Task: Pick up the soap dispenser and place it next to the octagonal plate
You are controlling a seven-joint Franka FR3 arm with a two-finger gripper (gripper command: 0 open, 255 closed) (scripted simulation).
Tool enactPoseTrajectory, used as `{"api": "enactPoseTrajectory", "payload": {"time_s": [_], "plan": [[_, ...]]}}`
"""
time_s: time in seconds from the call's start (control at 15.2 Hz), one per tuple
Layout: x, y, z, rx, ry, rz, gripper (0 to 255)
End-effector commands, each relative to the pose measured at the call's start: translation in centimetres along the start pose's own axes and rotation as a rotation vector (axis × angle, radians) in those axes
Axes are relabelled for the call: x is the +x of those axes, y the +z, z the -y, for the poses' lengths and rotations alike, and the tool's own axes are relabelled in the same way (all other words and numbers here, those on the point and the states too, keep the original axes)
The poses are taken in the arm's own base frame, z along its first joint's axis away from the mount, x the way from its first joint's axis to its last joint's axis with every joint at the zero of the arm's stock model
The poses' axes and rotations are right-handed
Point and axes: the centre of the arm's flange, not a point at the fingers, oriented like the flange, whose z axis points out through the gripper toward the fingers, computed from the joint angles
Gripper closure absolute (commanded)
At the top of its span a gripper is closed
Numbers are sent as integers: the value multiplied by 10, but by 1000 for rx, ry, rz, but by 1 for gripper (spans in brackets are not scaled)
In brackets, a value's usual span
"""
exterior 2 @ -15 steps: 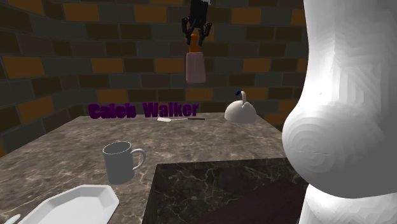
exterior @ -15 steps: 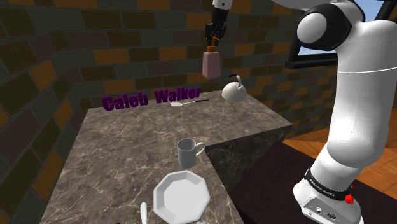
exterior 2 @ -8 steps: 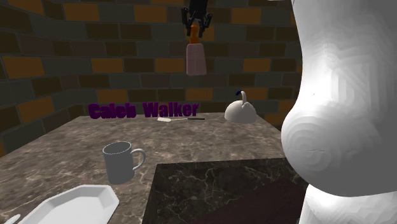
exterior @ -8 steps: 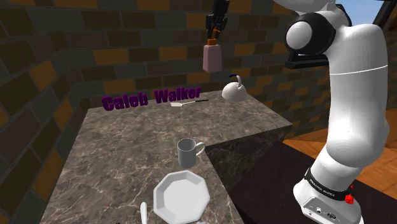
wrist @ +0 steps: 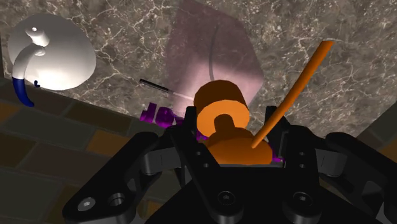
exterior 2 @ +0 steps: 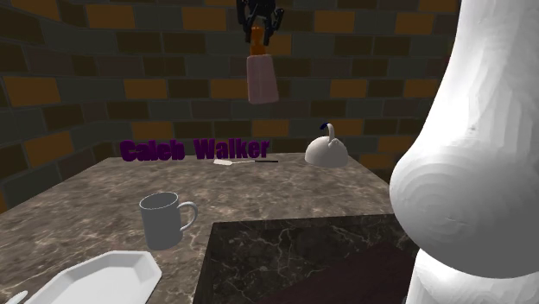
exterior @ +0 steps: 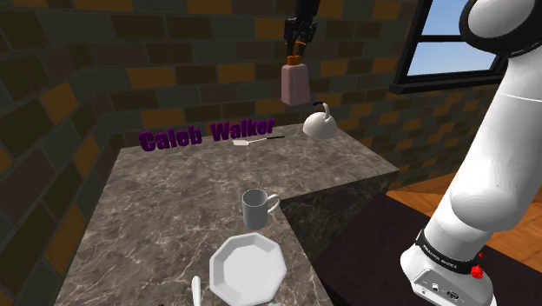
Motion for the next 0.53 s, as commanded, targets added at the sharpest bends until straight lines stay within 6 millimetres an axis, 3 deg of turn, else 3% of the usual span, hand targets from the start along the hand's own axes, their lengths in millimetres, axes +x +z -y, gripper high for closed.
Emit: {"api": "enactPoseTrajectory", "payload": {"time_s": [0.0,0.46], "plan": [[-19,-2,19,-1,0,0,255],[-87,-11,81,-1,0,0,255]]}}
